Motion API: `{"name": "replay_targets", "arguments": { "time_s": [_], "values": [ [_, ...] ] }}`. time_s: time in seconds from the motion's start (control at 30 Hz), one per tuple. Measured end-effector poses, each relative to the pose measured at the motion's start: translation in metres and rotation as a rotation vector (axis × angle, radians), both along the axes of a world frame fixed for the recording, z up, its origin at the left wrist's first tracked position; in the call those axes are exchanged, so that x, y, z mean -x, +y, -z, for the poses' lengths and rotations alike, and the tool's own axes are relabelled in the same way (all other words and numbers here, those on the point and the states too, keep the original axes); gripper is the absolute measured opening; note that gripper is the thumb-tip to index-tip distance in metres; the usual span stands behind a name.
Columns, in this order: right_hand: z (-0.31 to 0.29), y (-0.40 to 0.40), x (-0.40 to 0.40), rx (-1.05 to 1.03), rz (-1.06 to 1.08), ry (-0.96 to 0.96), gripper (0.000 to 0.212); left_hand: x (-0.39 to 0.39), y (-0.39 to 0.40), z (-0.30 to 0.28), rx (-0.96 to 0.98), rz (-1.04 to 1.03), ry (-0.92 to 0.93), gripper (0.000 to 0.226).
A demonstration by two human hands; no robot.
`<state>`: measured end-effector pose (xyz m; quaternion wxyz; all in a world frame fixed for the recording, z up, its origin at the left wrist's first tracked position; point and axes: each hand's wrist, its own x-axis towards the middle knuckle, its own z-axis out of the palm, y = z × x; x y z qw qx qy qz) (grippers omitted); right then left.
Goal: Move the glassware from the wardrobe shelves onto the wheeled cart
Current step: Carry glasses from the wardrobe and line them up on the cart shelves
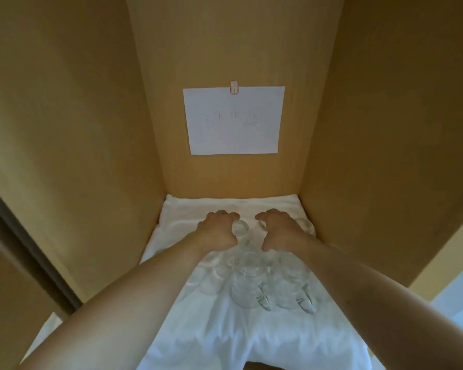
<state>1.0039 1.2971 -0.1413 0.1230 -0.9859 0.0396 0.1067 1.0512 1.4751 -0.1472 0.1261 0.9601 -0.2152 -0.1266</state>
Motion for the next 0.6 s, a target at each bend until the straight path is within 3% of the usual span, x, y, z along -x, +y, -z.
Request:
{"name": "replay_targets", "arguments": {
  "time_s": [0.33, 0.6],
  "values": [
    [0.006, -0.01, -0.037, 0.137, -0.084, 0.036, 0.091, -0.032, -0.035, 0.021, -0.139, 0.096, 0.129, 0.1],
    [0.005, -0.018, -0.051, -0.041, -0.019, 0.1, 0.095, -0.052, -0.036, 0.02, -0.096, 0.101, 0.119, 0.09]
  ]
}}
